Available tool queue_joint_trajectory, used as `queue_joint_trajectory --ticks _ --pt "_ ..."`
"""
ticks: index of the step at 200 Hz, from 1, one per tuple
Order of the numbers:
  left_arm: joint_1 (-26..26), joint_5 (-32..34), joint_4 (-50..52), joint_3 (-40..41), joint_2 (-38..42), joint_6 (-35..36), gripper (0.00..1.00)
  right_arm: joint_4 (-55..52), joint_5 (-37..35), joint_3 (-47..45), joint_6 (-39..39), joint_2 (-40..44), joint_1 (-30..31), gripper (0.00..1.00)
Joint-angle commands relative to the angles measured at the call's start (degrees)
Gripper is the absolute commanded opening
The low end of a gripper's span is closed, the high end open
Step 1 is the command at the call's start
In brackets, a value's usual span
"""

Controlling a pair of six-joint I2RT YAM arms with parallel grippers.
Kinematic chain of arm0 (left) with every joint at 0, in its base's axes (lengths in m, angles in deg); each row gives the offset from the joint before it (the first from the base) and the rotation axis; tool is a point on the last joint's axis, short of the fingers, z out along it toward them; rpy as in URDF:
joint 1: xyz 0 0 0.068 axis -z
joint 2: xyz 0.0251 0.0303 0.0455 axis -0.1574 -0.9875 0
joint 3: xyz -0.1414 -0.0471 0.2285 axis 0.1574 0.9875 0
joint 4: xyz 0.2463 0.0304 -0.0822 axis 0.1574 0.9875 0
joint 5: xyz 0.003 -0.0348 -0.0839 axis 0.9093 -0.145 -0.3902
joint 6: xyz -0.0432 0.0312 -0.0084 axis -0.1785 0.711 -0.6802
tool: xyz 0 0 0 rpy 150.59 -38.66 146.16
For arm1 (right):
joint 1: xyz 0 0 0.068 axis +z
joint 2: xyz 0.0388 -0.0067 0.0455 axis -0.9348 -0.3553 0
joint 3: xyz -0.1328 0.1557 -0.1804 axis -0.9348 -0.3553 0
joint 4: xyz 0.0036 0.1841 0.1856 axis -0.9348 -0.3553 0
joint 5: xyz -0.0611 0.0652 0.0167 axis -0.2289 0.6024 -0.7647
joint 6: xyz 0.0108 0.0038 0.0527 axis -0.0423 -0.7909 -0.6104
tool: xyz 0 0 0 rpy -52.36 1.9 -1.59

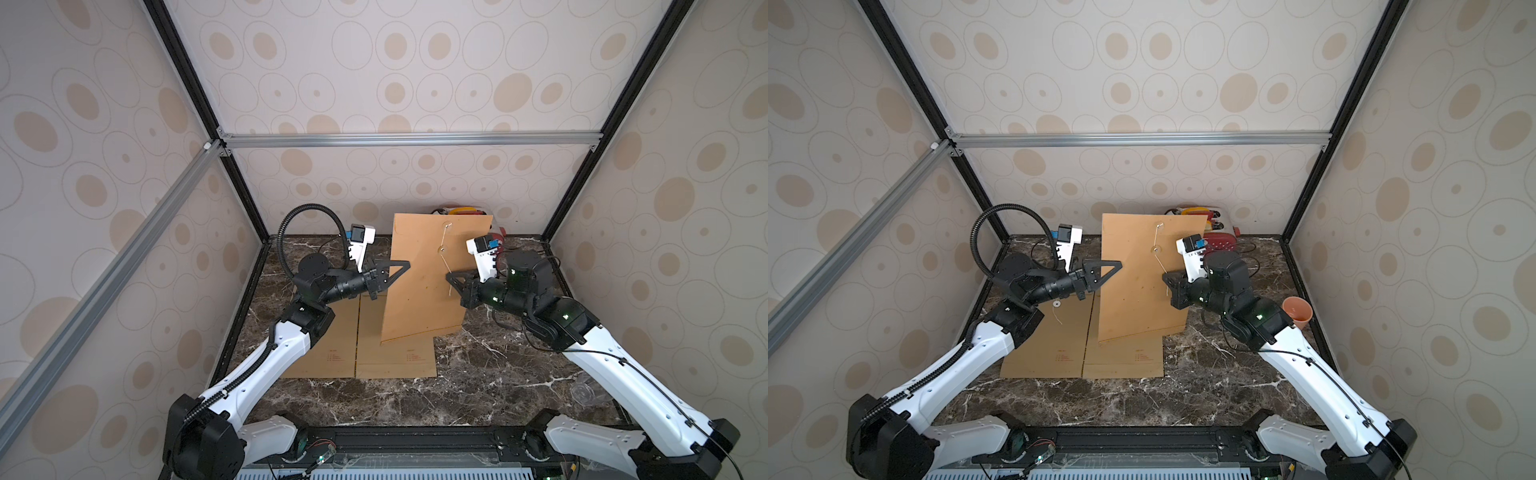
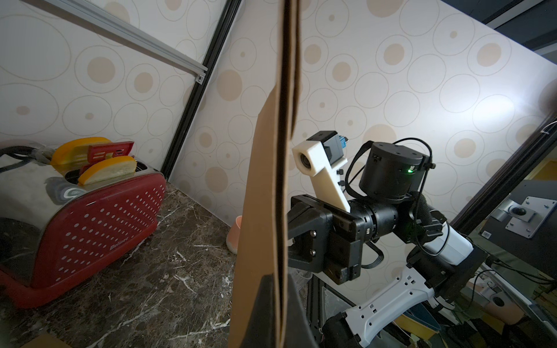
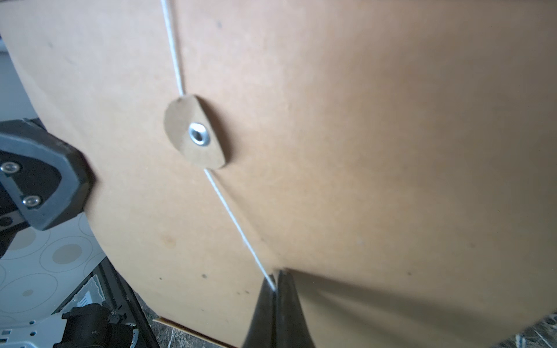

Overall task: Close the mouth of the file bag
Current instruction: Close the file bag.

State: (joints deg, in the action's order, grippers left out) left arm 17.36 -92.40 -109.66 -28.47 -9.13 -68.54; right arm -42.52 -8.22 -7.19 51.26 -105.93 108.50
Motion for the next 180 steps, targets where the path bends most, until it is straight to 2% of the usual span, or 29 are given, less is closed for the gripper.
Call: queue_joint_trajectory --ticks 1,34,71,114,180 --pt "0.27 -0.91 -3.13 -0.61 1.56 -0.8 0.0 -1.32 1.56 1.02 1.41 0.24 -1.56 0.0" --pt "0.35 -1.31 -3.17 -0.79 1.45 -0.93 0.0 -7.94 3.64 6.49 4.86 -1.33 -5.78 0.0" --pt "0.35 -1.48 -2.84 -1.05 1.37 -0.92 0.0 -19.39 5.77 18.0 10.44 -6.46 -8.67 0.0" --pt "0.36 -1.61 -0.67 -1.75 1.06 0.05 0.0 -29.35 7.93 31.67 15.04 -13.96 -8.79 0.0" --pt "0.41 -2.06 0.96 -2.37 0.96 0.85 0.0 -36.19 7.39 46.2 15.56 -21.8 -6.99 0.0"
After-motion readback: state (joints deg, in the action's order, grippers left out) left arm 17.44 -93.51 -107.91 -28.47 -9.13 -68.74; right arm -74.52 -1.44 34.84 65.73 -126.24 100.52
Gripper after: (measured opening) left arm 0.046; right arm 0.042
